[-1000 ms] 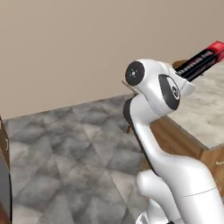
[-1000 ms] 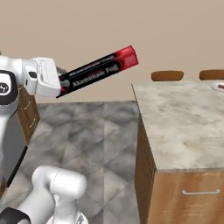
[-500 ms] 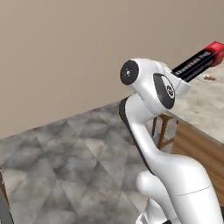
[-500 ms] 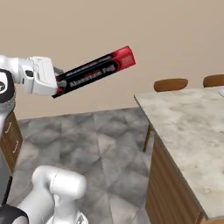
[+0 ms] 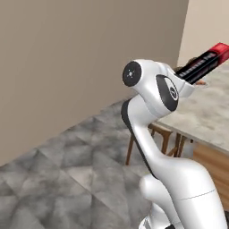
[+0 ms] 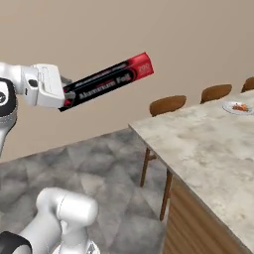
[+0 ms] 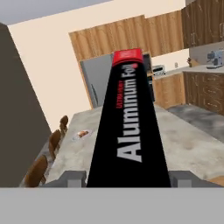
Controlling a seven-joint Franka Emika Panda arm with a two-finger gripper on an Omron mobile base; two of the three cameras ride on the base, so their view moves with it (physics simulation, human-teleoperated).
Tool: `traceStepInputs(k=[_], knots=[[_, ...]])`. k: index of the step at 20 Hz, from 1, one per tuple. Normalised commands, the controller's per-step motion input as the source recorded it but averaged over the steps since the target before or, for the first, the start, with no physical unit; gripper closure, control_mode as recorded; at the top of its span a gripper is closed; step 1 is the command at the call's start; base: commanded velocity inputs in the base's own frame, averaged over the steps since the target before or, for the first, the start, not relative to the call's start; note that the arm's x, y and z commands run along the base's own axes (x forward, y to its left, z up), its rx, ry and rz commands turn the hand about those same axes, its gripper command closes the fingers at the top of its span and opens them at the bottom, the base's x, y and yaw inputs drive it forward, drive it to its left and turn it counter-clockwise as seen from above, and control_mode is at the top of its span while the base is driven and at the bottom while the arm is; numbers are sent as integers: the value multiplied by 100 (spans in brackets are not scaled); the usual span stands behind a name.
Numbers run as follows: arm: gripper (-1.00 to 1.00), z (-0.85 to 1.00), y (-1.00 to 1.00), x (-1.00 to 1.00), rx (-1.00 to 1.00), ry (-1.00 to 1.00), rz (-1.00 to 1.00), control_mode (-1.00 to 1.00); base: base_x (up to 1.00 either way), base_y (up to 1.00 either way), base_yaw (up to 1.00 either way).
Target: Retrieve the tupperware and aluminum foil from the cabinet and place them on the dining counter near the plate with shrimp and kebab skewer to prepare for storing leftovers.
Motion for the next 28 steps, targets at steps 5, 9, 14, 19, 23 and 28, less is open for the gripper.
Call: traceStepInputs(k=[5, 9, 14, 19, 23, 28], knots=[[100, 0, 0, 0, 0, 0, 0, 100, 100, 75, -51], [100, 0, 0, 0, 0, 0, 0, 100, 87, 100, -42], [100, 0, 0, 0, 0, 0, 0, 100, 91, 100, -36], [100, 0, 0, 0, 0, 0, 0, 100, 100, 100, -40], [100, 0, 0, 0, 0, 0, 0, 100, 100, 100, -41], [100, 0, 0, 0, 0, 0, 0, 100, 100, 95, -47]])
